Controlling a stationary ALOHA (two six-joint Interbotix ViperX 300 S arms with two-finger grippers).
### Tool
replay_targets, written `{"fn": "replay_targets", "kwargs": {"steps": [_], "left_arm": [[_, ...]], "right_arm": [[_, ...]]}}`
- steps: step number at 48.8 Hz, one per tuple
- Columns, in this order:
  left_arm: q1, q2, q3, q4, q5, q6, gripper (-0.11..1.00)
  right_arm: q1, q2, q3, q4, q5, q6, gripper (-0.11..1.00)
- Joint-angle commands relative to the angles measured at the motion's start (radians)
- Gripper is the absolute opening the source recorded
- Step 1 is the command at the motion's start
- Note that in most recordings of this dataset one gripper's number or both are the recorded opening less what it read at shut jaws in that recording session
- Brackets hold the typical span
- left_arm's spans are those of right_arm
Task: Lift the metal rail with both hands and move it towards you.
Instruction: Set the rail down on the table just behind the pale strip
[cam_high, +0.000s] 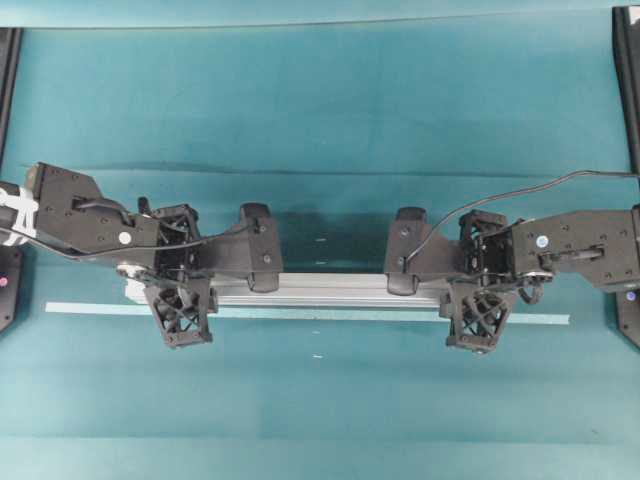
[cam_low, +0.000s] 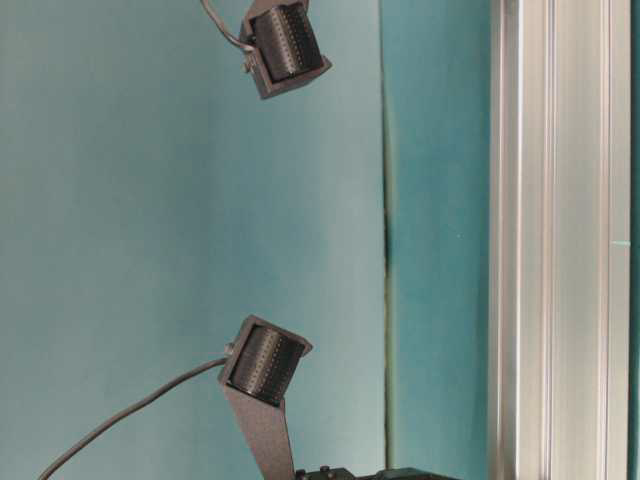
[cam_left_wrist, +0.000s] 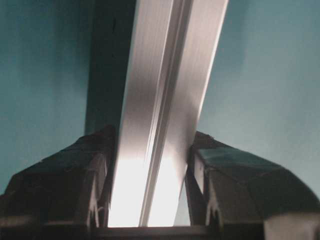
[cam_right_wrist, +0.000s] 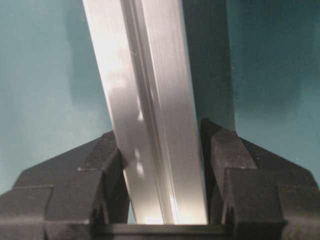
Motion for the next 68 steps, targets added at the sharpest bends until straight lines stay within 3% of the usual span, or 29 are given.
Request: {"fn": "replay_targets", "kwargs": {"steps": [1,32,48,68], "left_arm": [[0.0,-0.009,-0.006,-0.005,-0.009,-0.06,0.31],[-0.006,-0.006,0.023,-0.005,-0.06,-0.058,0.31],[-0.006,-0.012,0.055,-0.005,-0.175,-0.009,0.31],[-0.006,-0.015,0.067,-0.005,-0.19,0.006,0.31]], "right_arm": [[-0.012,0.002,-0.006,0.008,-0.006,0.028,0.41],[0.018,0.037,-0.006,0.025,-0.023,0.034,0.41],[0.015,0.037,-0.002,0.023,-0.029,0.037,0.41],[0.012,0.032,0.009,0.023,-0.067,0.035,0.41]]}}
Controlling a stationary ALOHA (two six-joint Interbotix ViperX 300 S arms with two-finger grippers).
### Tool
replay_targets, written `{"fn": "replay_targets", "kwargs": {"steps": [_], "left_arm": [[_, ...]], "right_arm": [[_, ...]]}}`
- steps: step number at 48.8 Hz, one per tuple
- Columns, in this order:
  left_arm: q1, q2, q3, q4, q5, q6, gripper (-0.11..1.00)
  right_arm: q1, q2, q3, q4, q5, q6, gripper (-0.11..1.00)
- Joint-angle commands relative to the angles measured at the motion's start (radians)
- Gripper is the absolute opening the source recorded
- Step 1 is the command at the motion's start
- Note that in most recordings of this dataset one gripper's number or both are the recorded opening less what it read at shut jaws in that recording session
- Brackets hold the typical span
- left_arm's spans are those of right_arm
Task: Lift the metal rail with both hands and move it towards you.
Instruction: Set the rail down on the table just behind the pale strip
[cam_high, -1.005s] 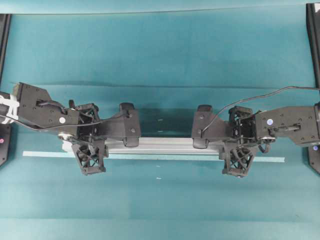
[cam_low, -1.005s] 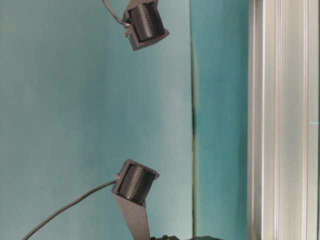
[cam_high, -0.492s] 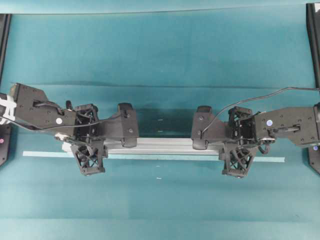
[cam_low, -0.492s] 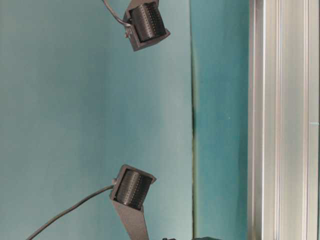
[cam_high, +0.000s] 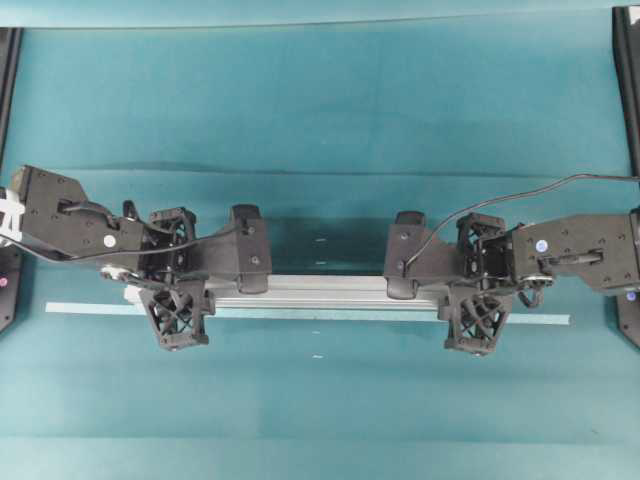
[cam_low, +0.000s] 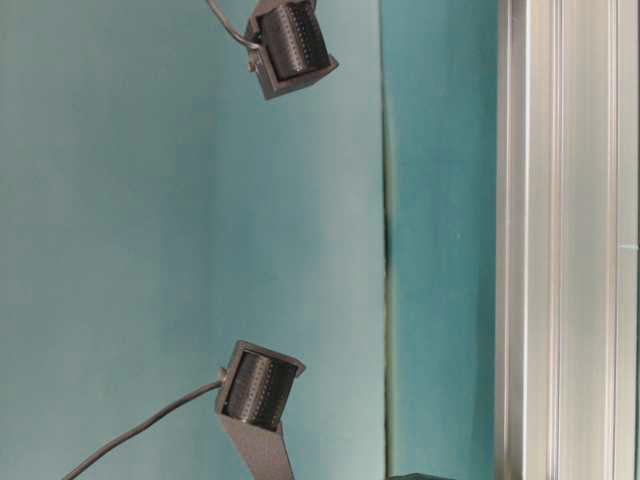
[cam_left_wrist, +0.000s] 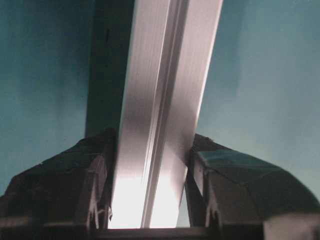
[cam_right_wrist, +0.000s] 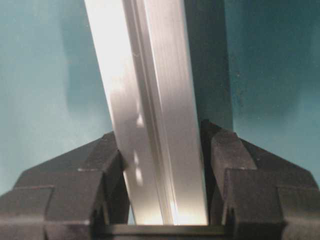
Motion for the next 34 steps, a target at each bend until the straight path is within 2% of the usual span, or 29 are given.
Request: {"fn": "replay_targets", "kwargs": {"steps": [1,8,10,16,21,34], "left_arm": [[-0.002,0.003,-0.003,-0.006,-0.035,-0.011,0.31],[-0.002,0.003,0.0,-0.006,-0.041,-0.011,0.31],[-0.003,0.002,0.0,-0.006,-0.041,-0.009,0.31],[-0.002,0.002,0.003,-0.006,-0.041,-0.011,0.31],[-0.002,-0.003,0.014,-0.006,-0.041,-0.009,0.31],[-0.002,-0.025,0.049,-0.006,-0.037,0.0,0.31]], "right_arm": [[-0.003,0.012,0.0,0.021,-0.018,0.034,0.41],[-0.006,0.012,0.0,0.021,-0.018,0.035,0.41],[-0.006,0.012,0.002,0.021,-0.021,0.037,0.44],[-0.005,0.014,0.003,0.034,-0.028,0.044,0.8],[-0.002,0.014,0.005,0.034,-0.031,0.049,0.98],[0.005,0.017,0.003,0.04,-0.055,0.055,0.99]]}}
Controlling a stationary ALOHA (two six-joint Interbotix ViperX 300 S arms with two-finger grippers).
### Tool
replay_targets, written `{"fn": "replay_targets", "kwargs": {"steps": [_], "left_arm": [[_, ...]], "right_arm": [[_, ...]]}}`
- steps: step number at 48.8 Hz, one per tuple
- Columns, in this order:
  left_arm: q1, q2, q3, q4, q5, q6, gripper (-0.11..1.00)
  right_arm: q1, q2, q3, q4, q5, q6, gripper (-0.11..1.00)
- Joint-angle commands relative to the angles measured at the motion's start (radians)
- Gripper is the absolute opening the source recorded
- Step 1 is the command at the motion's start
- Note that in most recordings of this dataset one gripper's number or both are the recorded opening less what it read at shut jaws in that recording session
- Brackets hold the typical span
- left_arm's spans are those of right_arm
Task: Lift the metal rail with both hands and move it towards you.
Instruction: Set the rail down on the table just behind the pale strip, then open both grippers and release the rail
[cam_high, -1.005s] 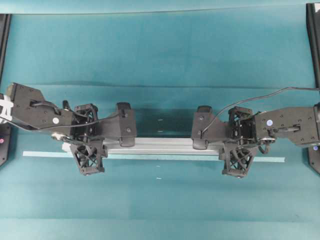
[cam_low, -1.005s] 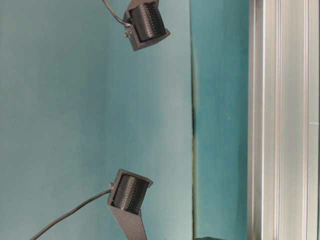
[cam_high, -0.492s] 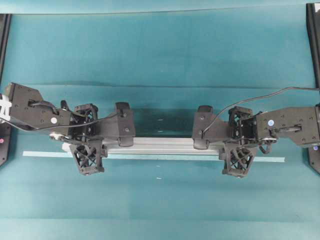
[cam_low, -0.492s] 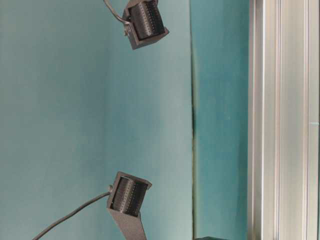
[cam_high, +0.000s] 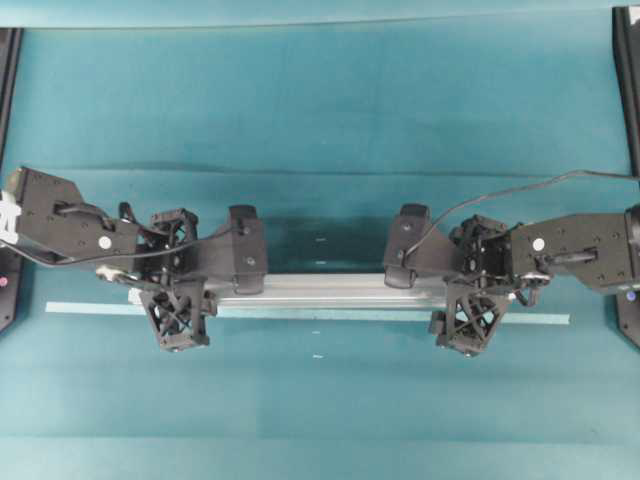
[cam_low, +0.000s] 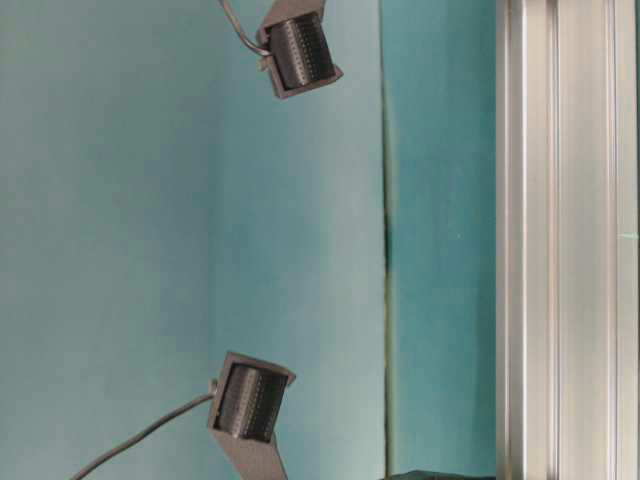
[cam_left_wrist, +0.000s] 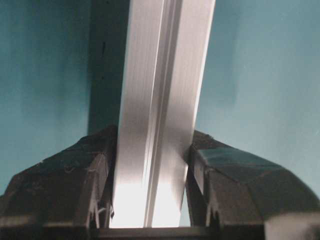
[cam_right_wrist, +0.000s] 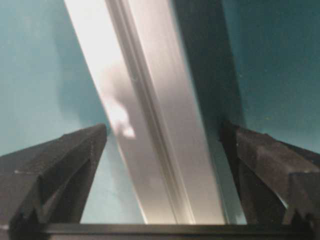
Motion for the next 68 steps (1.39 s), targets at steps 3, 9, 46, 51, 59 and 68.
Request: {"fn": "replay_targets", "kwargs": {"steps": [3,9,46,51,59,68], "left_arm": [[0.003,-0.011,0.023,-0.005,0.006,0.006,0.31],[0.005,-0.015,0.028,-0.005,0.006,0.037,0.31],[0.029,-0.091,0.008,-0.003,0.06,0.173,0.96],[0.028,-0.124,-0.009,-0.005,0.069,0.173,0.96],[0.029,-0.196,-0.04,-0.005,0.109,0.176,0.96],[0.029,-0.307,-0.055,-0.005,0.109,0.181,0.96]], "right_arm": [[0.006,0.008,-0.009,0.006,-0.018,0.0,0.99],[0.006,0.009,-0.012,0.006,-0.02,0.002,0.99],[-0.002,-0.041,-0.018,-0.002,-0.049,0.081,0.99],[-0.011,-0.08,-0.023,-0.009,-0.048,0.08,0.99],[-0.031,-0.17,-0.031,-0.029,-0.041,0.078,0.99],[-0.055,-0.302,-0.04,-0.037,-0.041,0.069,0.99]]}}
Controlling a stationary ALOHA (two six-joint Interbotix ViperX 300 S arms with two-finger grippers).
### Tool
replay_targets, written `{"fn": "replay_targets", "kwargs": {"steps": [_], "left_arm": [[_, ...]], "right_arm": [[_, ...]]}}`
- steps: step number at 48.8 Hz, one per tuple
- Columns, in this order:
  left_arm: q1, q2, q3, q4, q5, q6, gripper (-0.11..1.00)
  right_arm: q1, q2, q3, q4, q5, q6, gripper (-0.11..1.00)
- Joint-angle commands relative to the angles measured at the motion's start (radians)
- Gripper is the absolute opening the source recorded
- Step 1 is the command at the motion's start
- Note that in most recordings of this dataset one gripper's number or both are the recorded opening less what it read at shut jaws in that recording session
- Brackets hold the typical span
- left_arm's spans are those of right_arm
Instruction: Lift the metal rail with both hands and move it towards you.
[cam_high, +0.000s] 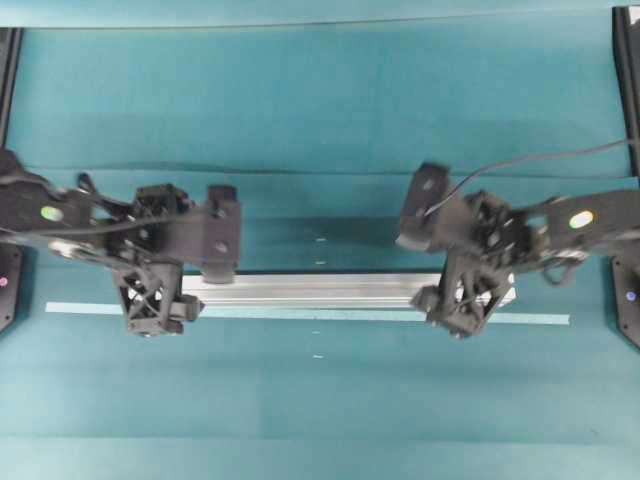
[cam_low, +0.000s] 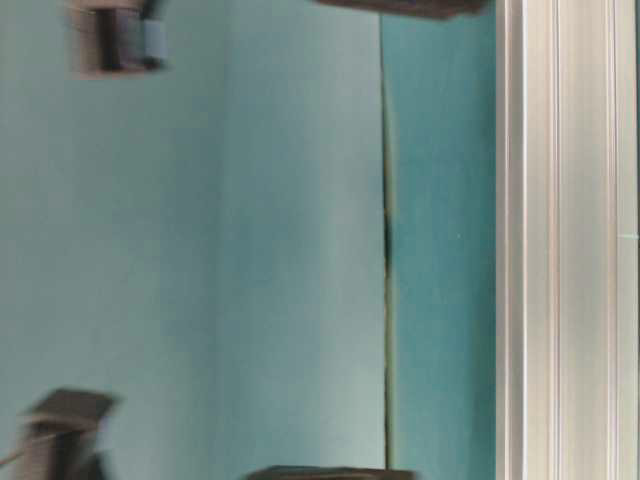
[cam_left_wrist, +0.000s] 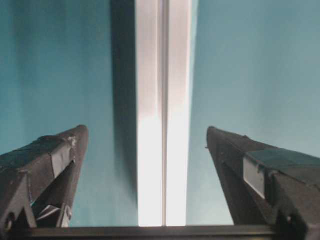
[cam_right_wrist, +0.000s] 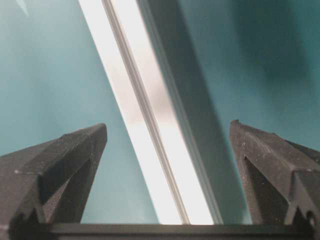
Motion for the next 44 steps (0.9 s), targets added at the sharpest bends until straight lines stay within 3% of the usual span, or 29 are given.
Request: {"fn": "replay_targets", "kwargs": {"steps": [1,19,34,44], "left_arm": [[0.0,-0.077,-0.025,0.002,-0.006,0.005,0.96],[-0.005,-0.27,-0.002,0.002,-0.106,0.098,0.96],[-0.012,-0.382,0.044,0.002,-0.256,0.094,0.96],[-0.014,-0.448,0.071,0.002,-0.295,0.089,0.96]], "right_arm": [[-0.011,-0.071,-0.015,-0.011,-0.005,-0.005,0.99],[-0.014,-0.333,0.006,-0.046,-0.011,-0.043,0.99],[-0.015,-0.515,0.06,-0.048,-0.018,-0.083,0.99],[-0.014,-0.632,0.078,-0.048,-0.023,-0.089,0.99]]}}
